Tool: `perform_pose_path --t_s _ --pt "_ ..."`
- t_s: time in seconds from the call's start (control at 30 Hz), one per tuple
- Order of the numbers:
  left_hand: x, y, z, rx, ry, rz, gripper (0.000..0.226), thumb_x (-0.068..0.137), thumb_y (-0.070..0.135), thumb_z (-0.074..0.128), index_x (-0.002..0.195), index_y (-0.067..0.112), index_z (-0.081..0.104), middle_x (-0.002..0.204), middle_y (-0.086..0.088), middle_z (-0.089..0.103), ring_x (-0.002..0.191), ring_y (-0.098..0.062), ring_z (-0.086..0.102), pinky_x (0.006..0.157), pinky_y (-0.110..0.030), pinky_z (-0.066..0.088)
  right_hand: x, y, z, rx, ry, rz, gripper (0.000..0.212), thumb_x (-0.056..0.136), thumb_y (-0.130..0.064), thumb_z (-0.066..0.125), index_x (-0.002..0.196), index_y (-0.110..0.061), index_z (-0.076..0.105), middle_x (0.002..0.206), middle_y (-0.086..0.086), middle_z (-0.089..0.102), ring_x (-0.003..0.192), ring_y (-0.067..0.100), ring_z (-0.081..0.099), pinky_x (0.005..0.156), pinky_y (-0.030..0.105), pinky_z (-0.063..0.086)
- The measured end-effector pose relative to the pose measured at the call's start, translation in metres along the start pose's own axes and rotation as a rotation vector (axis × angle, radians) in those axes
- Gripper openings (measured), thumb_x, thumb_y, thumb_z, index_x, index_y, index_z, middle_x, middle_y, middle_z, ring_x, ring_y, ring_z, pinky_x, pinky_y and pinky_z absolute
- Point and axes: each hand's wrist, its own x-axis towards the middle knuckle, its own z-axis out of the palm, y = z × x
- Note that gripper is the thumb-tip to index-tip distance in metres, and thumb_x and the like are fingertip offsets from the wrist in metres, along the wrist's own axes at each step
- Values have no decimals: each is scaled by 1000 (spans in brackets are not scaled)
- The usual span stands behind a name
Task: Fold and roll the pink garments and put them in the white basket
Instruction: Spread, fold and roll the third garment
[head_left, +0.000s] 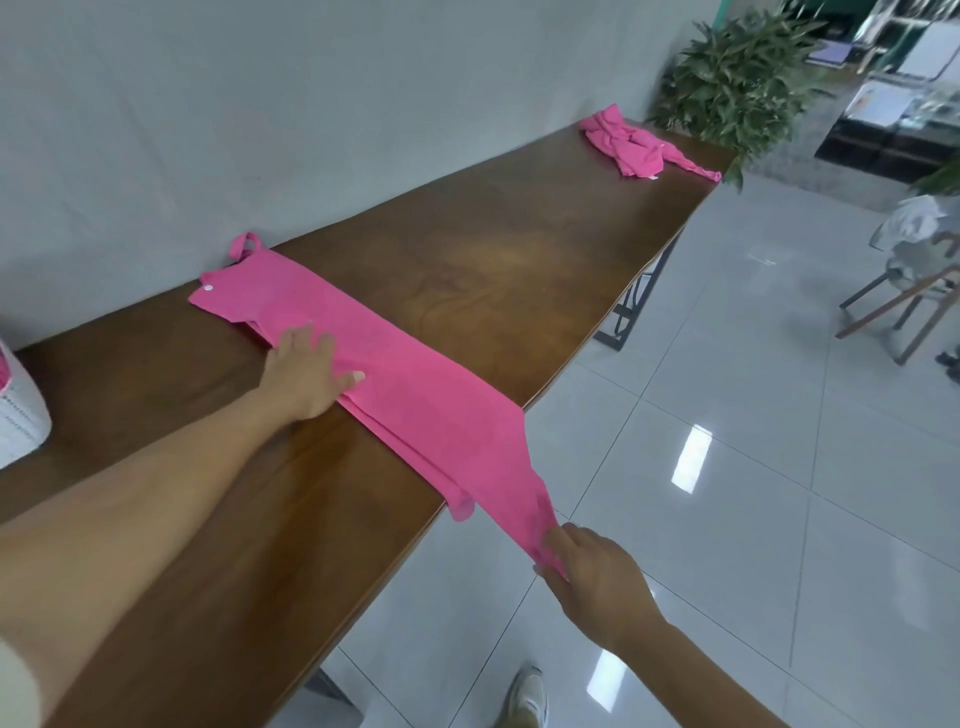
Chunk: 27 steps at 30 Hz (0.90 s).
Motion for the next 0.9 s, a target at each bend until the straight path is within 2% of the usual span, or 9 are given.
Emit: perform_pose_path --t_s 0.1,0.17,0.23,0.33,0.47,0.67,0.77,0.83,0.9 --pt "-15 63 17 -120 34 137 73 97 62 49 152 16 37 166 -16 16 154 -38 11 122 -57 19 2 6 3 23 -38 44 12 89 -30 63 95 -25 55 75 -10 56 59 13 47 47 26 38" --pt "-26 102 29 -190 -2 187 72 98 62 48 154 19 33 168 -13 12 155 -33 8 122 -54 16 6 10 3 81 -147 127 16 96 -32 47 109 -25 54 91 -7 62 76 17 58 61 34 52" --pt "-37 136 42 -241 -38 218 74 98 62 46 157 21 27 169 -10 8 156 -30 4 123 -51 12 10 14 5 160 -201 213 19 99 -33 43 115 -27 51 101 -8 62 85 15 61 70 35 56" --pt "-50 167 62 -245 -49 205 80 99 66 37 162 22 14 170 -8 1 157 -28 -2 125 -48 6 18 20 5 440 -234 388 18 98 -31 51 115 -35 52 104 -16 62 84 8 63 72 28 55" --pt "-62 171 84 -110 46 160 81 98 72 14 163 24 4 171 -6 1 157 -26 -2 126 -45 2 39 31 14 800 -216 611 16 99 -33 60 114 -34 54 109 -7 62 85 8 63 71 20 49" --pt "-76 161 93 -129 128 158 81 96 75 14 163 29 9 171 4 5 157 -17 0 125 -37 1 67 43 51 1241 -300 761 7 101 -32 59 105 -38 60 126 -1 60 117 15 58 91 31 45" --pt "-78 161 94 -143 155 138 83 93 76 16 162 30 18 170 6 11 156 -13 5 125 -36 3 70 39 73 1384 -367 764 8 102 -28 58 106 -35 57 112 3 67 99 17 63 84 31 44" --pt "-77 163 94 -139 169 124 81 94 76 20 161 31 22 169 7 14 156 -13 8 126 -36 6 71 37 86 1440 -373 754 10 104 -20 53 109 -28 55 95 3 65 85 21 53 75 32 40" --pt "-77 163 94 -133 175 117 78 95 75 23 160 31 24 169 7 16 156 -12 10 126 -38 9 74 36 96 1461 -351 738 15 104 -17 52 103 -32 56 90 1 63 82 21 49 72 32 38"
